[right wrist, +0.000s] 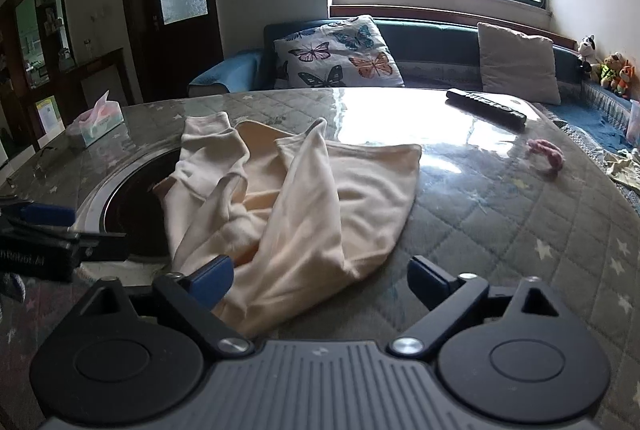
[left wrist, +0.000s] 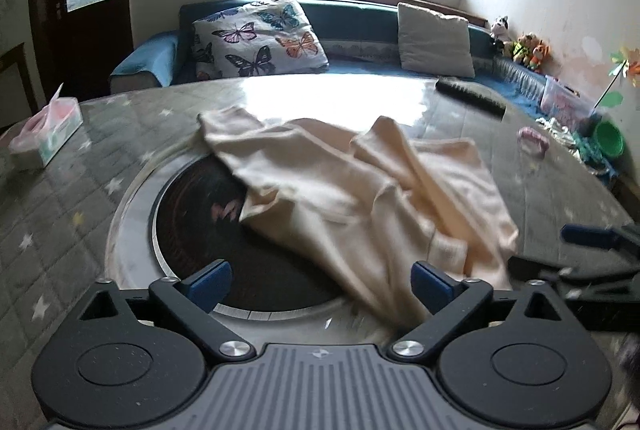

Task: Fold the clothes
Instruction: 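Lower both grippers onto the sweatshirt and close each on a fabric edge, then lift the sweatshirt with both grippers and shake it out over the table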

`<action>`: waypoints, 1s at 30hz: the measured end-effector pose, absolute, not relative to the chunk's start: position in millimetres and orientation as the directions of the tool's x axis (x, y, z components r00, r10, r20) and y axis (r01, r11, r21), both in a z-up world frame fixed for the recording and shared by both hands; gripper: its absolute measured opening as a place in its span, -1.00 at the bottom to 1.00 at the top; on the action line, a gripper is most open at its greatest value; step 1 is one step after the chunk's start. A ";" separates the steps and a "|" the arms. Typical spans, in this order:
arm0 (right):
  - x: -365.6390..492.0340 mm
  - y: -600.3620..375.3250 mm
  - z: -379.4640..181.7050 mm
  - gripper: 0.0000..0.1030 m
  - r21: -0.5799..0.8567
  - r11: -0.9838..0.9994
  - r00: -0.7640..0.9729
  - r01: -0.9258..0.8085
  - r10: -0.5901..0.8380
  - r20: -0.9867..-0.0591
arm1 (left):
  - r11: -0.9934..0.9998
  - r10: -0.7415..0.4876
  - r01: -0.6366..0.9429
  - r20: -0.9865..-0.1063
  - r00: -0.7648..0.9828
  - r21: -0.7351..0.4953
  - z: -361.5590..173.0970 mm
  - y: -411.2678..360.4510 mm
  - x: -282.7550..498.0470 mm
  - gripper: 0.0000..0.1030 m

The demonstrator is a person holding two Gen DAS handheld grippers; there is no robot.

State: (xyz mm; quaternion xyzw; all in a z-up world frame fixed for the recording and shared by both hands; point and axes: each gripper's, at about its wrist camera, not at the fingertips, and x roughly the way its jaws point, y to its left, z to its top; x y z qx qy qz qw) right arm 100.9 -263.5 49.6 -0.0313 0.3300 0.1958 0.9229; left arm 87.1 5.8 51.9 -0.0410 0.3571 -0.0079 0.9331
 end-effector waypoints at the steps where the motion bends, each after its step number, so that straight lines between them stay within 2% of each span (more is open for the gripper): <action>1: 104.5 -262.2 49.6 0.76 0.070 0.922 0.705 -0.380 0.338 -0.623 | 0.996 -0.046 -0.013 -0.663 0.747 -0.085 54.4 4.4 93.0 0.87; 6: 118.6 -255.7 49.0 0.57 0.092 0.913 0.689 -0.397 0.363 -0.627 | 0.996 -0.072 0.020 -0.658 0.749 -0.087 60.7 -8.1 125.2 0.76; 11: 133.7 -249.8 45.8 0.16 0.123 0.904 0.667 -0.410 0.389 -0.635 | 0.991 -0.104 0.023 -0.673 0.732 -0.129 62.4 -14.5 158.3 0.64; 15: 140.8 -245.8 43.1 -0.04 0.151 0.892 0.646 -0.427 0.417 -0.639 | 0.988 -0.127 0.030 -0.706 0.697 -0.148 54.9 -21.0 181.2 0.59; 17: 142.8 -243.6 40.8 -0.24 0.158 0.886 0.635 -0.437 0.428 -0.643 | 0.991 -0.115 0.024 -0.733 0.671 -0.134 48.0 -24.8 188.7 0.44; 18: 143.9 -242.4 38.8 -0.29 0.163 0.882 0.626 -0.443 0.434 -0.648 | 0.991 -0.117 0.024 -0.743 0.659 -0.134 44.3 -25.0 190.8 0.29; 19: 144.6 -241.4 37.1 -0.35 0.167 0.880 0.619 -0.445 0.437 -0.653 | 0.990 -0.118 0.021 -0.756 0.644 -0.136 40.3 -24.9 192.5 0.04; 20: 145.3 -241.4 35.6 -0.45 0.171 0.880 0.615 -0.444 0.438 -0.656 | 0.990 -0.121 0.018 -0.766 0.632 -0.142 37.3 -23.5 192.7 -0.08; 22: 145.0 -241.9 33.6 -0.63 0.178 0.877 0.610 -0.446 0.443 -0.657 | 0.986 -0.143 0.018 -0.774 0.617 -0.167 32.1 -19.2 191.2 -0.54; 23: 144.3 -242.5 33.1 -0.70 0.181 0.875 0.606 -0.448 0.446 -0.658 | 0.983 -0.154 0.019 -0.775 0.613 -0.180 30.7 -16.7 190.3 -0.66; 25: 141.3 -243.2 32.8 -0.84 0.180 0.872 0.604 -0.455 0.451 -0.658 | 0.980 -0.168 0.017 -0.769 0.617 -0.200 30.8 -11.6 184.2 -0.79; 30: 132.2 -251.0 36.8 -0.94 0.191 0.873 0.616 -0.448 0.456 -0.642 | 0.977 -0.168 0.010 -0.734 0.658 -0.214 42.7 2.5 157.4 -0.85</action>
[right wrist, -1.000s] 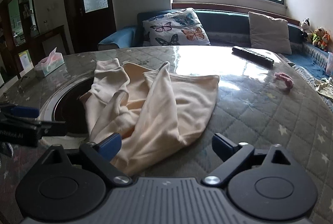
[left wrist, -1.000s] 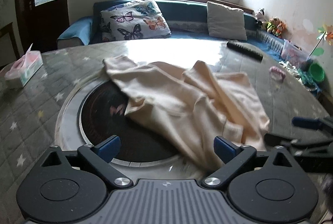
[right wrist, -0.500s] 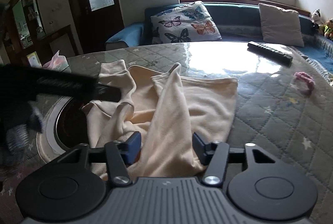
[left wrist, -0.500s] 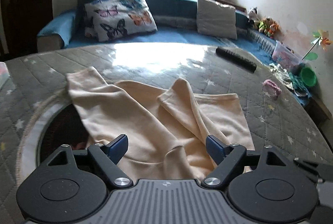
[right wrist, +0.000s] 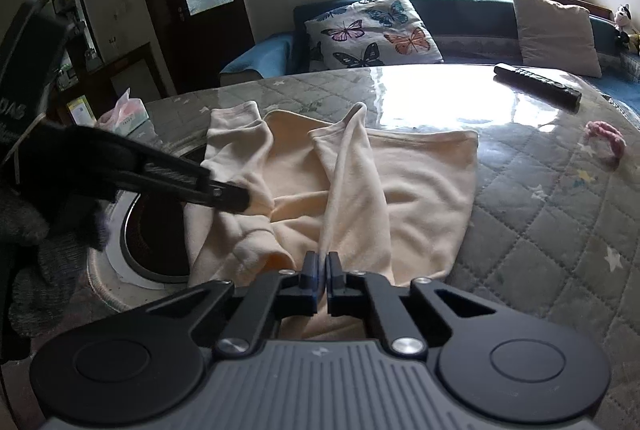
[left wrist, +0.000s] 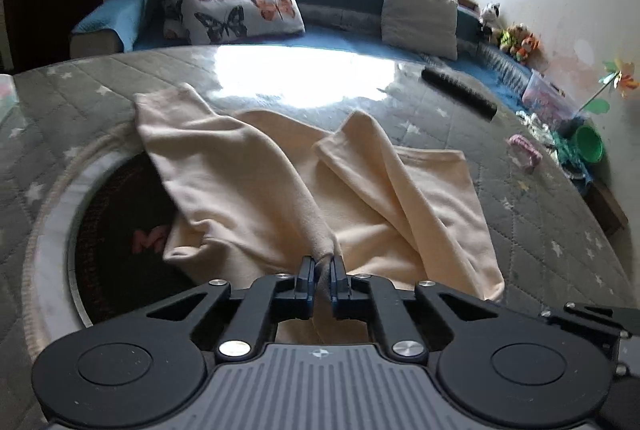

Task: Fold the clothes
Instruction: 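Lift the sweatshirt with both grippers and shake it out over the table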

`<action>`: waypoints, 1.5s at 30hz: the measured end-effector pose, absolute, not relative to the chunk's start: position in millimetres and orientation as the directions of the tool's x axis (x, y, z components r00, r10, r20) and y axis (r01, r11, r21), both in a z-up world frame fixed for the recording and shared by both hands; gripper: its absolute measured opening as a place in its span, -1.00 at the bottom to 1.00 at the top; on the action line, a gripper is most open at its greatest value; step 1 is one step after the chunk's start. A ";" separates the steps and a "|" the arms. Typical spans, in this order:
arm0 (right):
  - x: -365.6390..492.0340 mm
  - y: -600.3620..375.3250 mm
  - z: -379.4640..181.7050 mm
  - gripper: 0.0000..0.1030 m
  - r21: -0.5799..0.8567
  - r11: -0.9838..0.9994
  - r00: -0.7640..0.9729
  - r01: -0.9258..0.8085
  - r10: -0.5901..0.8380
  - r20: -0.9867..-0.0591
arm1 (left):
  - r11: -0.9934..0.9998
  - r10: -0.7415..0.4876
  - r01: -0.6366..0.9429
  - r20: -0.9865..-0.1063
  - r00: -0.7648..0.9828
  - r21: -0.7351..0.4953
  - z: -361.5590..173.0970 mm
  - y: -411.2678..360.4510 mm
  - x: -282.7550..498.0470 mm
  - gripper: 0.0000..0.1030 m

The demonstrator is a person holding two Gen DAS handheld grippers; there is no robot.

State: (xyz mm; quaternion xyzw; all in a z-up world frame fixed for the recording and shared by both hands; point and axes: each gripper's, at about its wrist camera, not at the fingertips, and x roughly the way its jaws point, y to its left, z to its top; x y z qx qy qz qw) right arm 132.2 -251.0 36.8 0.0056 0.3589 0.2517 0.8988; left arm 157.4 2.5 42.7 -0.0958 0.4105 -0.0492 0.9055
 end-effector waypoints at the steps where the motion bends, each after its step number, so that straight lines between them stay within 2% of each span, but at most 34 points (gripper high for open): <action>1: 129.5 -253.4 39.2 -0.94 0.190 0.874 0.621 -0.446 0.456 -0.637 | 0.977 -0.163 0.008 -0.726 0.669 -0.211 45.6 6.8 150.0 -0.86; 11: 95.3 -269.0 56.7 -0.96 0.149 0.876 0.646 -0.458 0.444 -0.621 | 0.972 -0.126 -0.054 -0.700 0.703 -0.229 49.0 48.4 58.6 -0.88; 15: 100.7 -259.4 65.8 -0.86 0.121 0.869 0.654 -0.480 0.447 -0.610 | 0.965 -0.122 -0.086 -0.715 0.688 -0.248 34.6 55.9 29.2 -0.88; 19: 122.7 -246.9 71.0 -0.49 0.101 0.866 0.660 -0.490 0.444 -0.607 | 0.958 -0.140 -0.091 -0.722 0.678 -0.272 23.5 58.4 13.7 -0.88; 25: 176.0 -218.7 68.2 -0.47 0.117 0.863 0.632 -0.491 0.445 -0.635 | 0.948 -0.161 -0.099 -0.723 0.672 -0.303 16.0 65.2 6.9 -0.87; 28: 203.2 -202.6 62.3 -0.37 0.121 0.867 0.621 -0.484 0.438 -0.650 | 0.943 -0.169 -0.101 -0.722 0.671 -0.316 14.0 68.8 7.4 -0.87; 36: 251.7 -173.4 33.9 -0.38 0.088 0.891 0.609 -0.445 0.373 -0.700 | 0.945 -0.181 -0.081 -0.716 0.674 -0.316 11.9 72.1 7.1 -0.87; 37: 255.3 -173.0 30.9 -0.43 0.087 0.893 0.606 -0.441 0.368 -0.705 | 0.945 -0.183 -0.079 -0.715 0.674 -0.316 11.8 72.4 7.2 -0.86; 38: 257.2 -174.1 28.6 -0.66 0.087 0.895 0.605 -0.438 0.365 -0.708 | 0.945 -0.184 -0.078 -0.715 0.674 -0.316 12.0 72.5 7.6 -0.86; 39: 257.7 -175.3 27.4 -0.78 0.084 0.896 0.606 -0.436 0.361 -0.709 | 0.946 -0.183 -0.078 -0.715 0.674 -0.316 12.0 72.4 7.5 -0.86; 41: 254.8 -179.6 28.5 -0.87 0.071 0.903 0.619 -0.425 0.347 -0.704 | 0.946 -0.182 -0.077 -0.715 0.675 -0.314 11.9 72.2 7.4 -0.86; 45: 238.5 -201.5 46.1 -0.89 0.066 0.912 0.663 -0.404 0.342 -0.666 | 0.950 -0.173 -0.077 -0.717 0.675 -0.301 12.8 70.1 7.7 -0.86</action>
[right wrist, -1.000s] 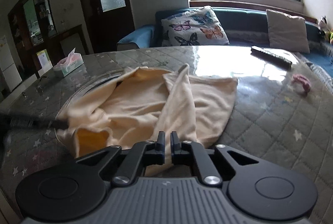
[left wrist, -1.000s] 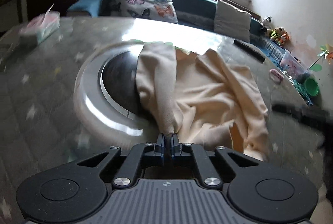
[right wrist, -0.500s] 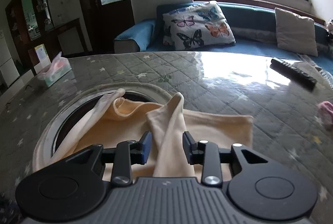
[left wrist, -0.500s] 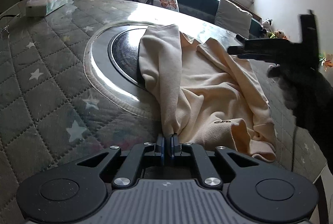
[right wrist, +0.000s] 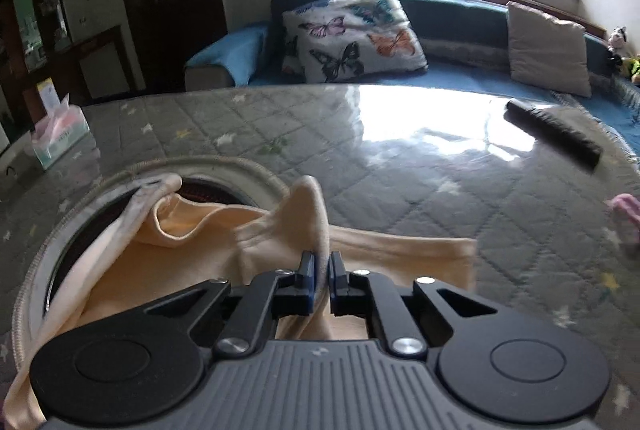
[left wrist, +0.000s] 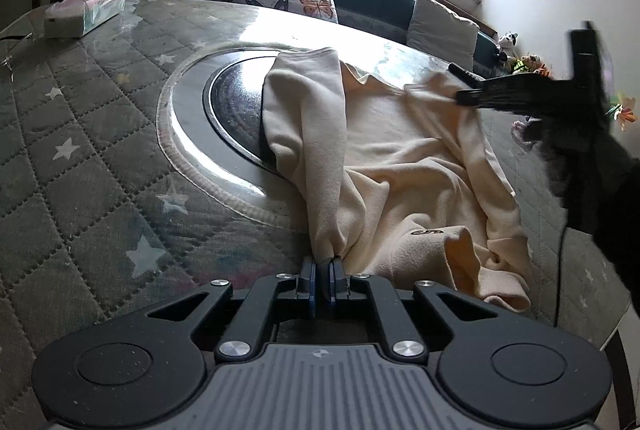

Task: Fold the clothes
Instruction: 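Lift the sweatshirt with both grippers and shake it out over the table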

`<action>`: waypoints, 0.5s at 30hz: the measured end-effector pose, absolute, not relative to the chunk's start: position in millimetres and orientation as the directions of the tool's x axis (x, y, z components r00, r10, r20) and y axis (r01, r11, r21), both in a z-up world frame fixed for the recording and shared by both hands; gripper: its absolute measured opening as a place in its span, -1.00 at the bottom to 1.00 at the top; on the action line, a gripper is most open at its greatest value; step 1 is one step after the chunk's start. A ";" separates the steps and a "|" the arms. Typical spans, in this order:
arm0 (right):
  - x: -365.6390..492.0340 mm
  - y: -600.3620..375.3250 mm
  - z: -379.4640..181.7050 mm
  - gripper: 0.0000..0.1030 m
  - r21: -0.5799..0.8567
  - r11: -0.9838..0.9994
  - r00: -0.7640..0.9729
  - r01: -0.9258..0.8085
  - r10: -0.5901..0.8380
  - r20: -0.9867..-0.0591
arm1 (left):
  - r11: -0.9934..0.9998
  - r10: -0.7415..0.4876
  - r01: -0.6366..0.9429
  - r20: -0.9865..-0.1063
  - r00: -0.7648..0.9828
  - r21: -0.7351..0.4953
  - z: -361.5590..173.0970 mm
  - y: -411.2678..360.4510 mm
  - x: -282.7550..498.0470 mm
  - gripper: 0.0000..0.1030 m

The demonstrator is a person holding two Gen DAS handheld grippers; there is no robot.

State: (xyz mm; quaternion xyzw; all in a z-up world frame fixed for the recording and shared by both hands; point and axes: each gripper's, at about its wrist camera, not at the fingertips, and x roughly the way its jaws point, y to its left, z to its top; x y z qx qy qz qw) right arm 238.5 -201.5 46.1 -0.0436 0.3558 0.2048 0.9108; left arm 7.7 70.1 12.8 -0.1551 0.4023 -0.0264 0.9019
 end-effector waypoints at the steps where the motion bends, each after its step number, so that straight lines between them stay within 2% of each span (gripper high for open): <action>1: 234.5 -206.9 50.1 -0.89 0.060 0.915 0.676 -0.398 0.336 -0.656 | 0.952 -0.169 -0.077 -0.718 0.676 -0.297 12.9 69.5 7.4 -0.85; 9: 190.5 -279.6 86.0 -0.89 0.044 0.959 0.780 -0.279 0.253 -0.573 | 0.958 -0.152 -0.078 -0.719 0.679 -0.276 12.9 66.1 6.1 -0.80; 15: 146.8 -339.6 85.4 -0.89 0.075 0.984 0.811 -0.163 0.177 -0.557 | 0.962 -0.145 -0.073 -0.721 0.678 -0.263 13.3 65.0 5.8 -0.80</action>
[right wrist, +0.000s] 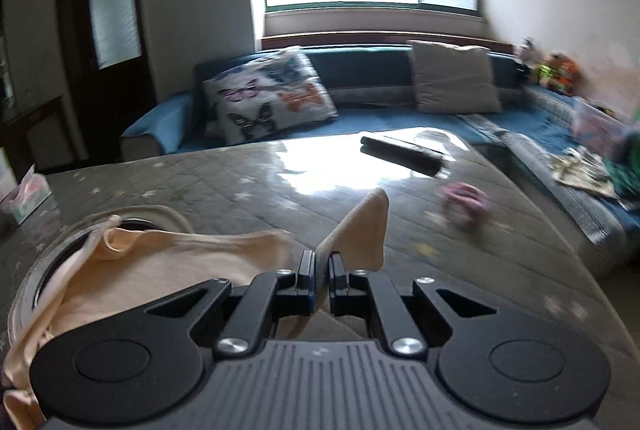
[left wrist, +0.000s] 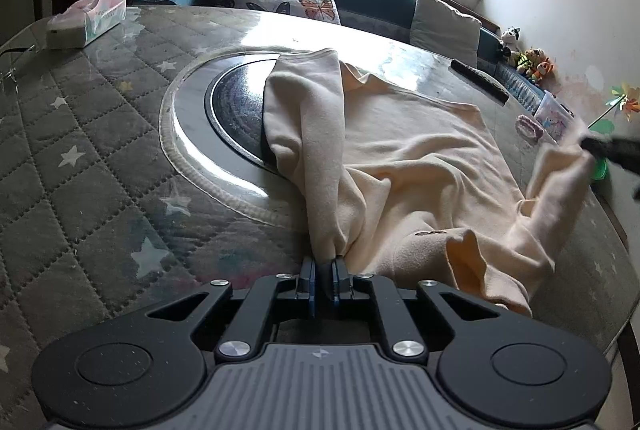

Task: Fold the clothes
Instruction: 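Lift the sweatshirt with both grippers and shake it out over the table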

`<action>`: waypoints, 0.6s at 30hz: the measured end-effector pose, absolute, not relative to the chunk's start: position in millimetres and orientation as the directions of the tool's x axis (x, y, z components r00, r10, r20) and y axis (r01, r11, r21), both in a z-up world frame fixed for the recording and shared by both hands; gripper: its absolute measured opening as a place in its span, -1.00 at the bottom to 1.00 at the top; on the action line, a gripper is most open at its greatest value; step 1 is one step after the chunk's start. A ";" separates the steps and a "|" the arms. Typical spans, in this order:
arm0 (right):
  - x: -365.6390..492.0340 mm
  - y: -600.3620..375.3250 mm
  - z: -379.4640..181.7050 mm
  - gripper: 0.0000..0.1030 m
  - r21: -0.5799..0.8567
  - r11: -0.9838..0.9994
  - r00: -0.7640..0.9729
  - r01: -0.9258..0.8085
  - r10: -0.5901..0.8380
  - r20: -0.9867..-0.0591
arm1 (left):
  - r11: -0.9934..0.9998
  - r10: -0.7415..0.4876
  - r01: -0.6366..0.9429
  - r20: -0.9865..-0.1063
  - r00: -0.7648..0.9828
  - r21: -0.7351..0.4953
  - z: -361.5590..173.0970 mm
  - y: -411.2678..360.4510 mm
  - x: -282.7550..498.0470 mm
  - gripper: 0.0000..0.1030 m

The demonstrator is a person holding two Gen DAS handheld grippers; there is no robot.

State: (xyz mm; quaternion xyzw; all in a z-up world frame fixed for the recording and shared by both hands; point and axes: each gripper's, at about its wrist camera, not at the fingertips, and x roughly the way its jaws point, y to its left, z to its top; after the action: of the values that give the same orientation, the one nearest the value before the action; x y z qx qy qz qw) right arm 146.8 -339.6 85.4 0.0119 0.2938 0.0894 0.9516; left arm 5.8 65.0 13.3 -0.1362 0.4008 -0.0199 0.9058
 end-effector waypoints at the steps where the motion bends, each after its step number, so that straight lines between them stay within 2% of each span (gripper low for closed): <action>1: 139.3 -348.9 83.8 -0.89 0.077 0.986 0.815 -0.149 0.166 -0.556 | 0.962 -0.145 -0.072 -0.721 0.678 -0.262 13.4 64.8 5.7 -0.80; 7: 101.1 -400.2 57.7 -0.87 0.117 0.993 0.801 -0.023 0.088 -0.592 | 0.966 -0.142 -0.065 -0.724 0.675 -0.250 14.0 63.3 5.7 -0.80; 13: 74.3 -445.8 24.4 -0.75 0.157 0.980 0.761 0.118 0.012 -0.648 | 0.970 -0.132 -0.066 -0.730 0.670 -0.235 15.0 61.9 7.2 -0.79; 16: 62.5 -462.5 22.2 -0.44 0.144 0.973 0.766 0.180 -0.047 -0.641 | 0.972 -0.123 -0.067 -0.734 0.668 -0.224 15.4 59.9 7.6 -0.78; 18: 62.1 -471.9 23.2 -0.44 0.146 0.971 0.771 0.191 -0.056 -0.635 | 0.974 -0.116 -0.068 -0.736 0.667 -0.216 15.7 58.7 8.2 -0.78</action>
State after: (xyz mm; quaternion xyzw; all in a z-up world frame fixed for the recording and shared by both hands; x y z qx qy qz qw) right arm 62.1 -471.9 23.2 0.1014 0.3321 -0.0661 0.9354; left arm 8.2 58.7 15.7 -0.1130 0.4081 -0.0134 0.9058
